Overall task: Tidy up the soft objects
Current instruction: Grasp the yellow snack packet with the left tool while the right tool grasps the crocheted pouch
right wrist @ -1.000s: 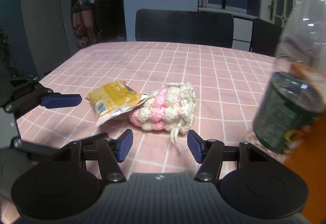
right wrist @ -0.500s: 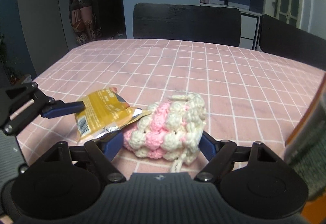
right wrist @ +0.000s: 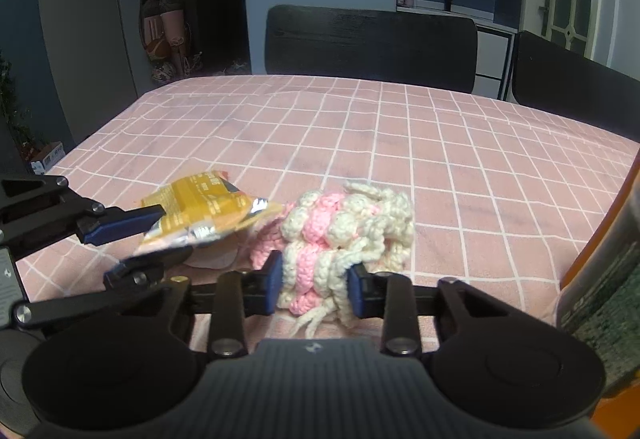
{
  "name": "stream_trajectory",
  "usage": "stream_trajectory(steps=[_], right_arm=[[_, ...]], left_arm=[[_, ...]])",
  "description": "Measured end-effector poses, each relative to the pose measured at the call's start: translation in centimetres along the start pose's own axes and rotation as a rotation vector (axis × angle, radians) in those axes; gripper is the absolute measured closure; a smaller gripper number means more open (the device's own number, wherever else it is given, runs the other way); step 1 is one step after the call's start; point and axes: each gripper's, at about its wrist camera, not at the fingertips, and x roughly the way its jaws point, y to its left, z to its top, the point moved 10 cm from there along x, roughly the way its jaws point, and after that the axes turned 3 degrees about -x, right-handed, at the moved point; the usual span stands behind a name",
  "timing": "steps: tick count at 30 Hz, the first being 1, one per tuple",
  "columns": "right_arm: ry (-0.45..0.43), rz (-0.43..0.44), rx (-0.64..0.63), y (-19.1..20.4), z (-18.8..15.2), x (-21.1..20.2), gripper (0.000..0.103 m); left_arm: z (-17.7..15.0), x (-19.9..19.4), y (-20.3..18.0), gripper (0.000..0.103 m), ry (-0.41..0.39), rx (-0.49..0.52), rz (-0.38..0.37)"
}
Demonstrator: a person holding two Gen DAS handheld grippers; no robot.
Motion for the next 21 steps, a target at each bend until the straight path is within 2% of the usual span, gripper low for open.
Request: stream_trajectory(steps=[5, 21], right_arm=[[-0.010, 0.021, 0.004, 0.7, -0.4, -1.9, 0.074], [-0.065, 0.109, -0.013, 2.6, -4.1, -13.4, 0.074]], left_arm=[[0.3, -2.1, 1.2, 0.086, -0.005, -0.111, -0.012], [0.5, -11.9, -0.7, 0.093, -0.056, -0.231, -0.006]])
